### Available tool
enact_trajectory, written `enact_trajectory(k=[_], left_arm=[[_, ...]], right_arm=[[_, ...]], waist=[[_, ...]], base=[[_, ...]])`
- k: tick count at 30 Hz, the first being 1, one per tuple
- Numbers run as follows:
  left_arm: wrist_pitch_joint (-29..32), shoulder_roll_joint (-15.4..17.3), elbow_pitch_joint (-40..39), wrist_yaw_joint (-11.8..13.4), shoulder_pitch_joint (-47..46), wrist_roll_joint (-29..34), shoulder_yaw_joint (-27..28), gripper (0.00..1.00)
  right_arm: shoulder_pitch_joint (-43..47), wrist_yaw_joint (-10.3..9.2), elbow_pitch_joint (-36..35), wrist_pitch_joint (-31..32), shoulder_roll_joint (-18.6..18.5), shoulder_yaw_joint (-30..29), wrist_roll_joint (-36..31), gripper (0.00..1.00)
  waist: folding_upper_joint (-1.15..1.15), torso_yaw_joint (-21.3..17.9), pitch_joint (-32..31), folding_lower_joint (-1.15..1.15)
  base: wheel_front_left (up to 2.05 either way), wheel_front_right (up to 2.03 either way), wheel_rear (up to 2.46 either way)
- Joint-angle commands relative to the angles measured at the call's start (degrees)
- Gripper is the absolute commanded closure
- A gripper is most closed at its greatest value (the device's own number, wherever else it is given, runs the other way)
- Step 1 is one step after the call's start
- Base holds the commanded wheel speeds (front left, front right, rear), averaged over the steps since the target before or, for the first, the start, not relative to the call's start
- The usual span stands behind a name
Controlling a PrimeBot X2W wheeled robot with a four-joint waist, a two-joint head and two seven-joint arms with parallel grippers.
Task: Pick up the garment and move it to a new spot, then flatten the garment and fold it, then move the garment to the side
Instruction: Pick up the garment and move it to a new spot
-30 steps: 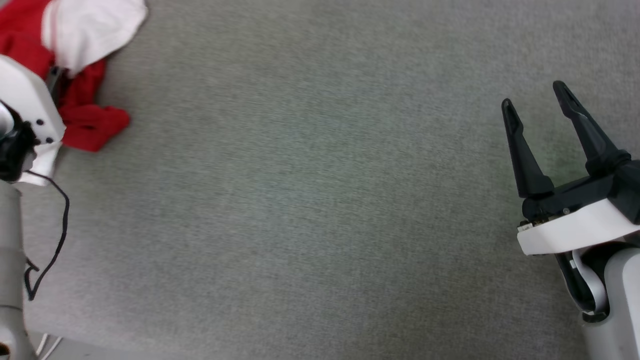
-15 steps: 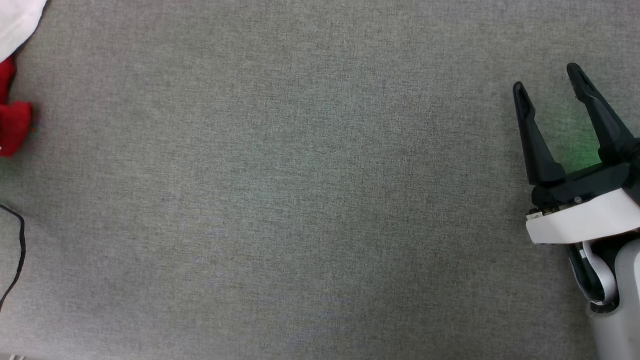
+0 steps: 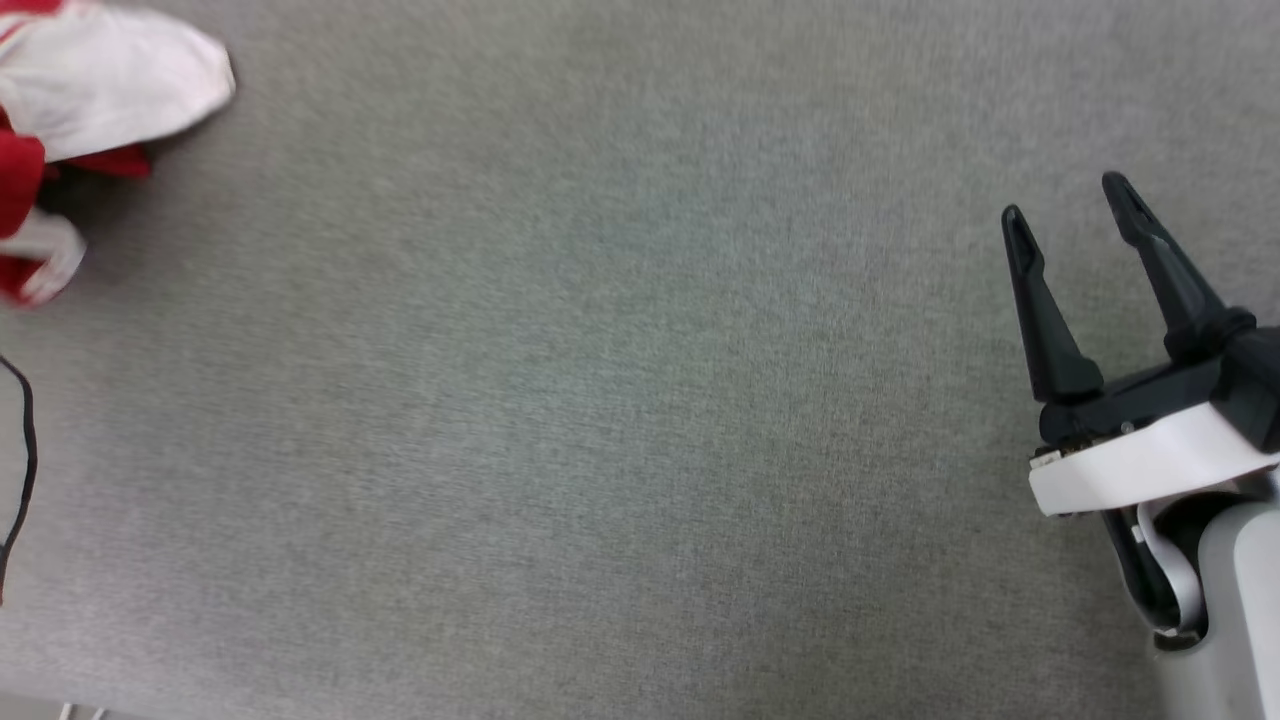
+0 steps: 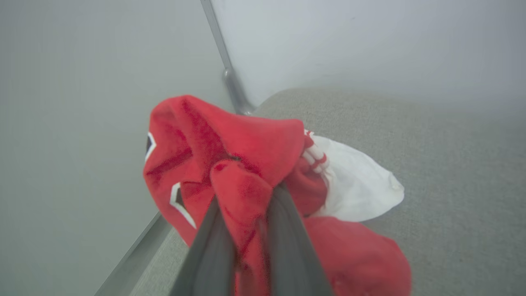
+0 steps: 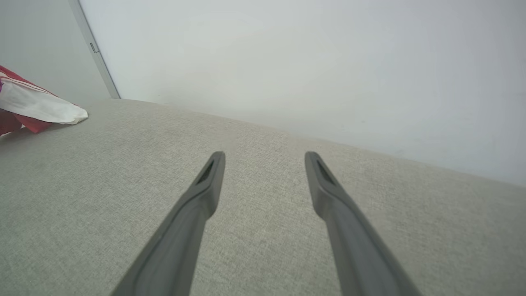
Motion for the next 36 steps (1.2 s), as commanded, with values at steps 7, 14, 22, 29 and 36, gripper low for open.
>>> enact_trajectory(k=[7,14,22,29,36], left_arm=[[-14.2,-3.2,-0.7,-1.3,-1.5,1.2,-1.5,1.00],[-20.4,-8.4,-3.5,-1.7,1.6,1.1,-4.2,1.00],[-22.8,-14.5,-8.5,-2.5,8.5,1.0,-8.1,1.00],[-22.9,-19.8,-13.9,-4.7,16.2,1.0,-14.0,1.00],[-21.6,-25.2,-17.4,-6.4,22.6,1.4,-22.3,1.00]], right_arm=[[4.9,-0.04,1.3,-0.7,3.2,-2.1,-0.3,0.00],[9.0,-0.04,1.0,-0.3,5.7,-3.7,-0.8,0.00],[12.8,-0.04,1.1,0.3,7.6,-4.1,-1.3,0.00],[14.8,-0.04,1.1,1.0,8.5,-3.8,-1.2,0.00],[15.7,-0.04,1.0,1.1,8.8,-3.5,-0.8,0.00]], waist=[[0.00,1.9,-11.6,-0.01],[0.00,0.6,-17.7,-0.01],[0.00,-4.0,-22.1,-0.01],[0.00,-10.8,-24.2,-0.01],[0.00,-16.8,-23.2,-0.01]], base=[[0.00,0.00,0.00],[0.00,0.00,0.00],[0.00,0.00,0.00],[0.00,0.00,0.00],[0.00,0.00,0.00]])
